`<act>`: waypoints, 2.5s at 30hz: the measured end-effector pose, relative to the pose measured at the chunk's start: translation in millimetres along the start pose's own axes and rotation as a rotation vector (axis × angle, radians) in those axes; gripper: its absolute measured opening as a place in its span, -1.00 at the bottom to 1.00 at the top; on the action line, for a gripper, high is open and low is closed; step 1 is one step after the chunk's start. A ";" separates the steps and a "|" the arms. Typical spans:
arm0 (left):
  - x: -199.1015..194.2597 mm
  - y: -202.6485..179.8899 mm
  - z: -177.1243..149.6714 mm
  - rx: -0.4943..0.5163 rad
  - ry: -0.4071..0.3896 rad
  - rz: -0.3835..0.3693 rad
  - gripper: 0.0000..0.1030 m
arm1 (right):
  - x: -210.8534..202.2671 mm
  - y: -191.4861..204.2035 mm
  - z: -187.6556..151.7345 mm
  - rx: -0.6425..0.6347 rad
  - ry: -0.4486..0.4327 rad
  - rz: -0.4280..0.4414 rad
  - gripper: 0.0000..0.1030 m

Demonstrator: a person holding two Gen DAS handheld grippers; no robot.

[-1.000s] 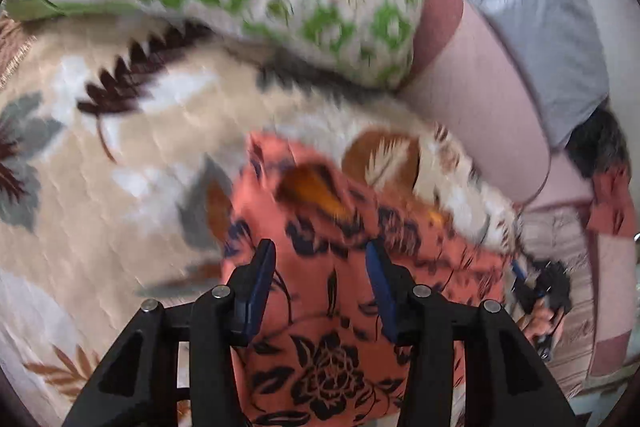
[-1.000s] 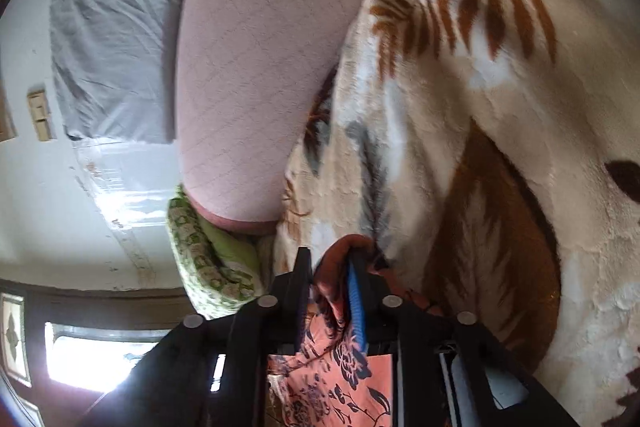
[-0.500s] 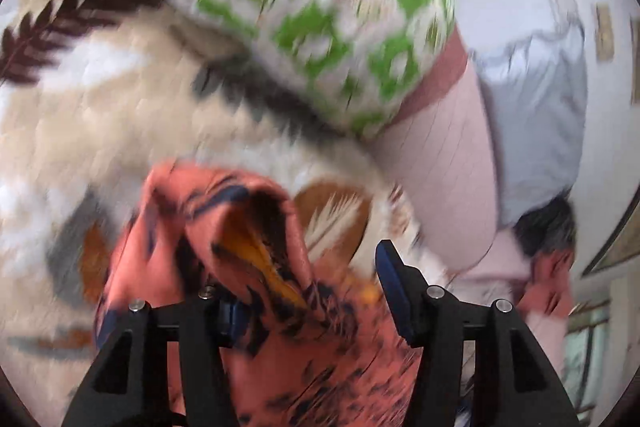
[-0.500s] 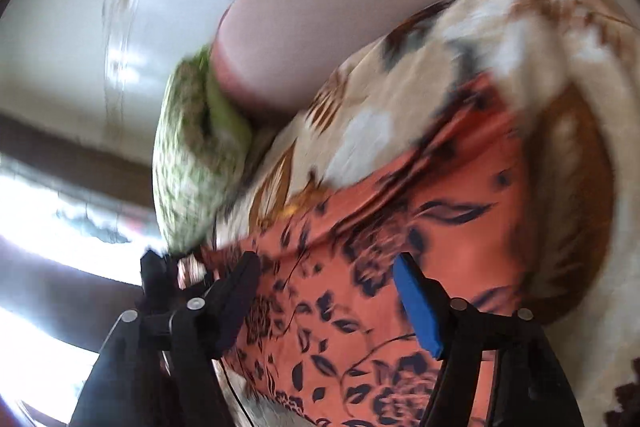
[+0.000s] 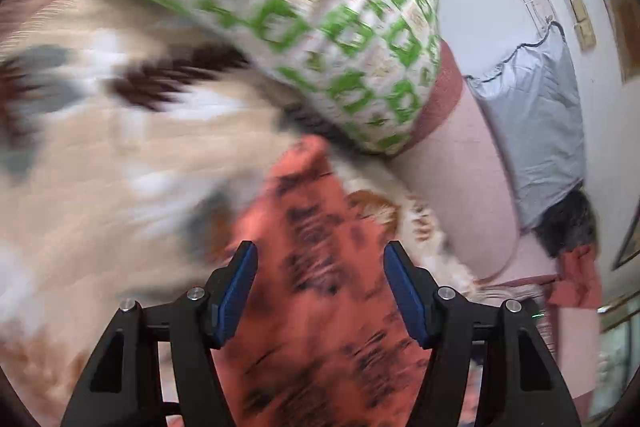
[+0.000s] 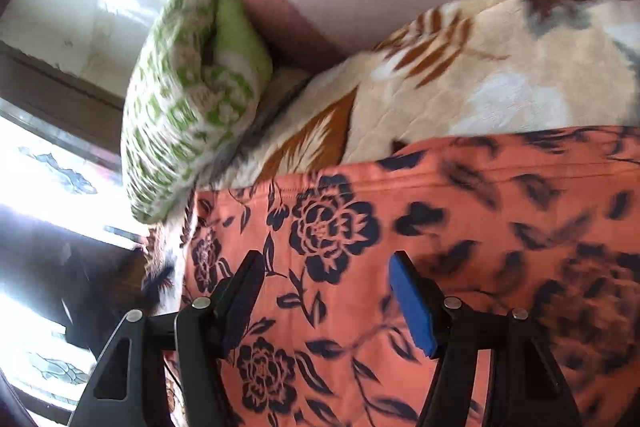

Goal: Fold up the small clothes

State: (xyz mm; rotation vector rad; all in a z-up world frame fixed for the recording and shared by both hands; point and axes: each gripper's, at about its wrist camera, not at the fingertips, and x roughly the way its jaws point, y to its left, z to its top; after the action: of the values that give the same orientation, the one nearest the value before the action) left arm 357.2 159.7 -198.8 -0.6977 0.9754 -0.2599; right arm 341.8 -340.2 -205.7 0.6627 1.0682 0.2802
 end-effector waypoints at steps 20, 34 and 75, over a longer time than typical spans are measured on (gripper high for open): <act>-43.9 -6.1 -104.6 0.027 -0.020 0.246 0.46 | -189.4 -116.7 -172.7 0.340 -0.191 0.106 0.43; 19.2 5.3 -106.0 -0.106 0.033 -0.003 0.40 | -101.1 -111.7 -184.4 0.501 -0.143 0.198 0.44; -159.1 11.6 -227.2 0.130 0.024 0.314 -0.06 | -244.6 -98.4 -330.6 0.428 -0.099 -0.047 0.45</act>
State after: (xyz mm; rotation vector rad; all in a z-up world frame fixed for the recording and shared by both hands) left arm 80.1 151.6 -183.3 -0.4164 1.0656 -0.0549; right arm -72.8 -422.5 -195.6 1.0217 1.0558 -0.0264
